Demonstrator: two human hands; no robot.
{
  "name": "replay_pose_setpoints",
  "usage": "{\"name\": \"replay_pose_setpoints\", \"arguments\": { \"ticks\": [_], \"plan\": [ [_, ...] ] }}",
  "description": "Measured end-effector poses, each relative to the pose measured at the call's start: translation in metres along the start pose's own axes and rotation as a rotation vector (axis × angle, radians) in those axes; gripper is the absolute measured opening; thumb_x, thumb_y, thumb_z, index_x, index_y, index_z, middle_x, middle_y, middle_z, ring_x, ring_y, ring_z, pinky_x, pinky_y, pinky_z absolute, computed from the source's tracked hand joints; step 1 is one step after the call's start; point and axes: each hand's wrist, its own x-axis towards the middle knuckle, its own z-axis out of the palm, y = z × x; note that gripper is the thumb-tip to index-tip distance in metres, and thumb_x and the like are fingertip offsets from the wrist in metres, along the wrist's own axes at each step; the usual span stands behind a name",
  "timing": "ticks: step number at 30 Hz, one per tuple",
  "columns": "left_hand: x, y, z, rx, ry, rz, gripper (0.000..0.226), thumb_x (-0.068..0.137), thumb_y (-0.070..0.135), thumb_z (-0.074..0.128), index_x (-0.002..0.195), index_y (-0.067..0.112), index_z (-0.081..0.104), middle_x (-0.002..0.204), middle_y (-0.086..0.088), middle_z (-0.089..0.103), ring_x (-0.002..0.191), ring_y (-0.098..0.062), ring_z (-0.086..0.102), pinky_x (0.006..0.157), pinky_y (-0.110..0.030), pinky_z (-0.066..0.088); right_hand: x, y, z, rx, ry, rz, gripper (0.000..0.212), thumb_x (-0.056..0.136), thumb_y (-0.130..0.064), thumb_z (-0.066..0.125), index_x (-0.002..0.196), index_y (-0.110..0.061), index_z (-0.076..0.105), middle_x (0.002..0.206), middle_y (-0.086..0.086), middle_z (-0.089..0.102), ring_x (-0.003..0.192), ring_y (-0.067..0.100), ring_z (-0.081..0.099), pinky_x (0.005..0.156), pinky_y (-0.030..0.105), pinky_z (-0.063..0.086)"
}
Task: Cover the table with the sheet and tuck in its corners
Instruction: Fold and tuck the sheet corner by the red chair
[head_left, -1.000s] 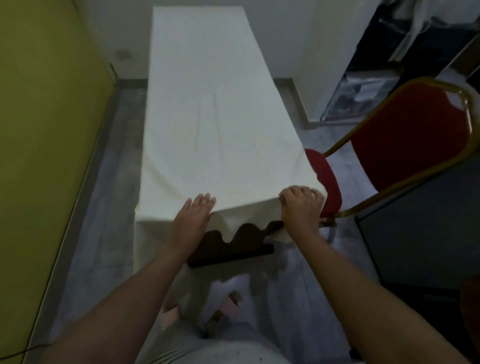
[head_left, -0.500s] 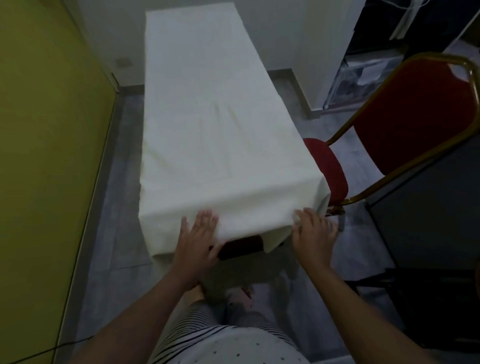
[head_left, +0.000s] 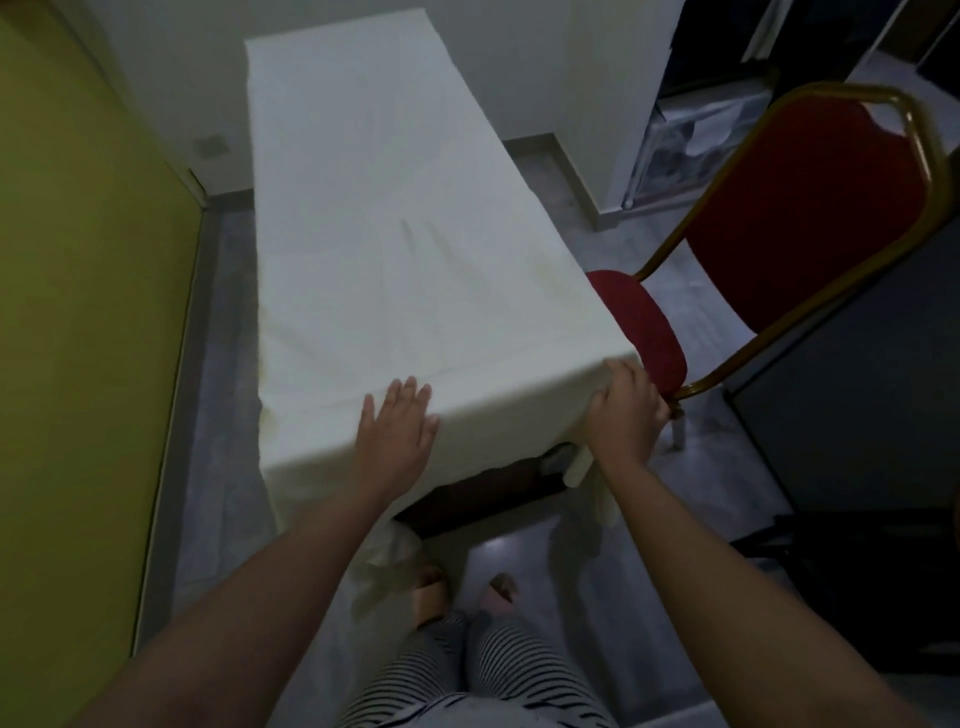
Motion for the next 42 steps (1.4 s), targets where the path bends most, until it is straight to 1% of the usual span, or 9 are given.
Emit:
{"name": "replay_pose_setpoints", "arguments": {
  "ticks": [6, 10, 14, 21, 25, 29, 33, 38, 42],
  "plan": [
    [0.044, 0.040, -0.003, -0.054, -0.157, 0.175, 0.053, 0.102, 0.041, 0.021, 0.151, 0.020, 0.022, 0.161, -0.002, 0.012, 0.148, -0.015, 0.006, 0.119, -0.042, 0.004, 0.007, 0.036, 0.003, 0.166, 0.102, 0.286, 0.033, 0.089, -0.009, 0.049, 0.119, -0.018, 0.057, 0.124, 0.003, 0.058, 0.112, 0.023, 0.053, 0.094, 0.044, 0.040],
    [0.088, 0.091, -0.003, -0.031, -0.213, 0.276, 0.056, 0.102, 0.042, 0.018, 0.153, 0.018, 0.013, 0.161, -0.003, 0.005, 0.149, -0.016, 0.001, 0.120, -0.042, 0.001, 0.023, 0.055, 0.015, 0.087, 0.033, 0.220, 0.033, 0.088, -0.015, 0.058, 0.121, -0.020, 0.058, 0.126, 0.001, 0.058, 0.114, 0.021, 0.051, 0.091, 0.041, 0.036],
    [0.126, 0.162, 0.002, -0.020, -0.192, 0.362, 0.059, 0.102, 0.044, 0.016, 0.153, 0.017, 0.005, 0.161, -0.003, 0.000, 0.148, -0.016, -0.004, 0.120, -0.043, -0.001, 0.040, 0.065, 0.020, 0.047, 0.019, 0.203, 0.018, 0.087, -0.021, 0.056, 0.104, -0.020, 0.064, 0.104, -0.002, 0.065, 0.098, 0.019, 0.056, 0.085, 0.038, 0.034],
    [0.155, 0.241, 0.030, 0.030, -0.249, 0.363, 0.055, 0.103, 0.040, 0.013, 0.153, 0.017, 0.010, 0.161, -0.004, 0.003, 0.148, -0.017, -0.004, 0.120, -0.044, -0.004, 0.054, 0.108, 0.008, -0.045, 0.065, 0.055, 0.017, 0.077, -0.010, 0.071, 0.089, -0.021, 0.067, 0.082, -0.004, 0.068, 0.086, 0.020, 0.061, 0.078, 0.037, 0.036],
    [0.165, 0.273, 0.036, 0.144, -0.332, 0.423, 0.054, 0.104, 0.037, 0.013, 0.152, 0.013, 0.011, 0.161, -0.007, 0.006, 0.149, -0.019, 0.001, 0.120, -0.044, 0.000, 0.057, 0.133, 0.007, -0.055, 0.085, 0.111, 0.018, 0.075, -0.007, 0.069, 0.089, -0.020, 0.068, 0.081, -0.003, 0.069, 0.085, 0.022, 0.062, 0.077, 0.037, 0.036],
    [0.167, 0.289, 0.031, 0.082, -0.417, 0.445, 0.054, 0.104, 0.036, 0.016, 0.152, 0.012, 0.012, 0.161, -0.009, 0.006, 0.149, -0.020, 0.003, 0.120, -0.038, 0.004, 0.049, 0.144, 0.010, -0.022, -0.070, 0.128, 0.024, 0.085, -0.012, 0.057, 0.104, -0.020, 0.068, 0.097, -0.001, 0.070, 0.095, 0.023, 0.059, 0.080, 0.037, 0.035],
    [0.164, 0.269, 0.022, -0.025, -0.193, 0.409, 0.052, 0.104, 0.036, 0.018, 0.152, 0.015, 0.016, 0.161, -0.005, 0.010, 0.149, -0.018, 0.003, 0.120, -0.038, 0.002, 0.035, 0.156, 0.019, 0.013, -0.269, 0.269, 0.044, 0.087, -0.013, 0.052, 0.129, -0.026, 0.054, 0.121, -0.001, 0.061, 0.112, 0.020, 0.051, 0.090, 0.036, 0.033],
    [0.161, 0.250, 0.031, 0.126, -0.259, 0.399, 0.053, 0.104, 0.037, 0.015, 0.151, 0.015, 0.022, 0.160, -0.008, 0.013, 0.149, -0.021, 0.003, 0.119, -0.046, 0.002, 0.051, 0.131, 0.034, 0.106, -0.284, 0.329, 0.026, 0.092, -0.017, 0.050, 0.110, -0.027, 0.065, 0.112, -0.002, 0.066, 0.107, 0.020, 0.054, 0.087, 0.034, 0.030],
    [0.158, 0.247, 0.035, -0.090, -0.240, 0.347, 0.050, 0.104, 0.036, 0.017, 0.150, 0.017, 0.025, 0.160, -0.004, 0.015, 0.149, -0.016, 0.002, 0.119, -0.041, -0.004, 0.058, 0.107, 0.049, 0.124, -0.392, 0.386, 0.014, 0.091, -0.029, 0.049, 0.093, -0.030, 0.063, 0.098, -0.002, 0.069, 0.098, 0.024, 0.057, 0.079, 0.036, 0.030]
  ]
}}
